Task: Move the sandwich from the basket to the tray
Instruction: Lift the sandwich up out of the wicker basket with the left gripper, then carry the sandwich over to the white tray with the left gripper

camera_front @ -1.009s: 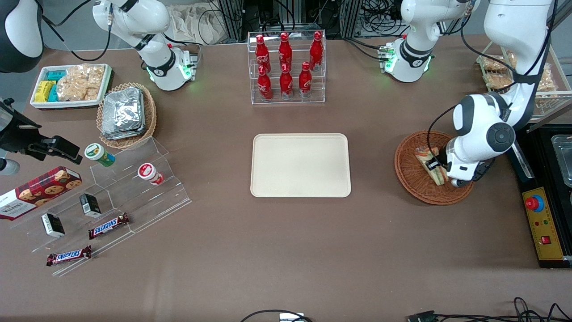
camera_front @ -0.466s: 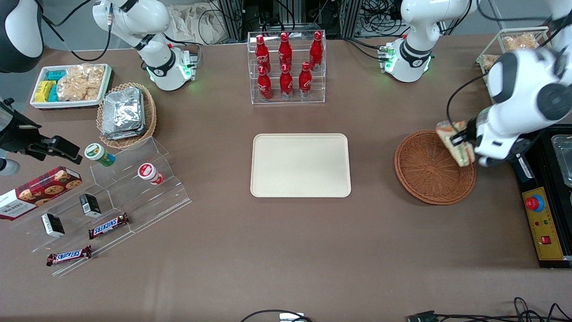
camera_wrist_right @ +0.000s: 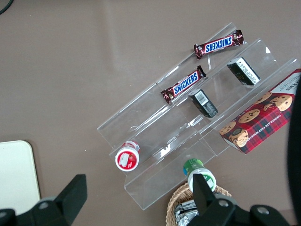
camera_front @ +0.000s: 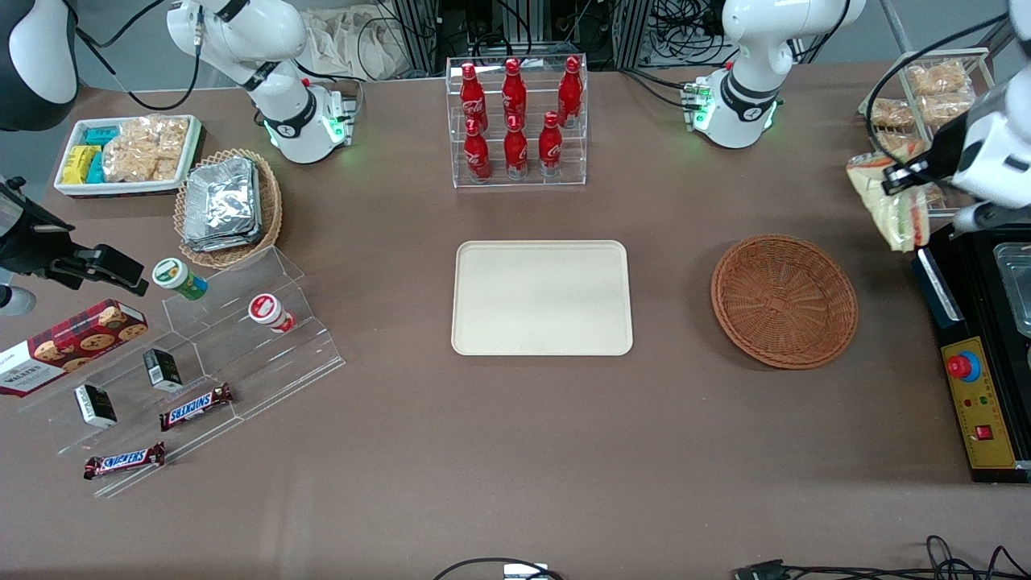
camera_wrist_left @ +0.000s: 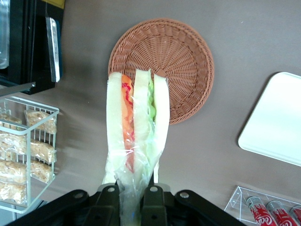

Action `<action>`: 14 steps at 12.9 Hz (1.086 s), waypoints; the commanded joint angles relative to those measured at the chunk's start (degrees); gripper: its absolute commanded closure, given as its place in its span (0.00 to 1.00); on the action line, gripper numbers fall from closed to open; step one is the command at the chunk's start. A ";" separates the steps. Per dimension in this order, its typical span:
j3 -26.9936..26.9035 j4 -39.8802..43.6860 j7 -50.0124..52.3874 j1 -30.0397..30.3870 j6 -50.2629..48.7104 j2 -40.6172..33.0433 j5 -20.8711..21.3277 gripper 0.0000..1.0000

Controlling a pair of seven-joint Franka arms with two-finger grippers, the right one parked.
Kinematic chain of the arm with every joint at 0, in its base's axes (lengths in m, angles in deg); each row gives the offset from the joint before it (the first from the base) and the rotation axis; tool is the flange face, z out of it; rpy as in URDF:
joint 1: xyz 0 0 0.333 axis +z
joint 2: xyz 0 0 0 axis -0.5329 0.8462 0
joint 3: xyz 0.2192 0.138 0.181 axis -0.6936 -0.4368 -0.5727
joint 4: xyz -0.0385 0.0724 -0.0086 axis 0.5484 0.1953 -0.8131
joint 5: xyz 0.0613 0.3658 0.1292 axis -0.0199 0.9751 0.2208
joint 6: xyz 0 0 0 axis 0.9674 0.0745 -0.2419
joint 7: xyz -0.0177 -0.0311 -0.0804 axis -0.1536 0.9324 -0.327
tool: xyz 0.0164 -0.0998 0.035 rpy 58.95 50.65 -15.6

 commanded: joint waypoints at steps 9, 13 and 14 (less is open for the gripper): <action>31.04 17.38 38.68 -5.43 -0.31 20.13 4.12 1.00; 33.98 18.04 42.60 -10.36 1.25 25.08 6.87 1.00; 34.24 14.02 42.51 -10.28 3.53 25.00 6.60 1.00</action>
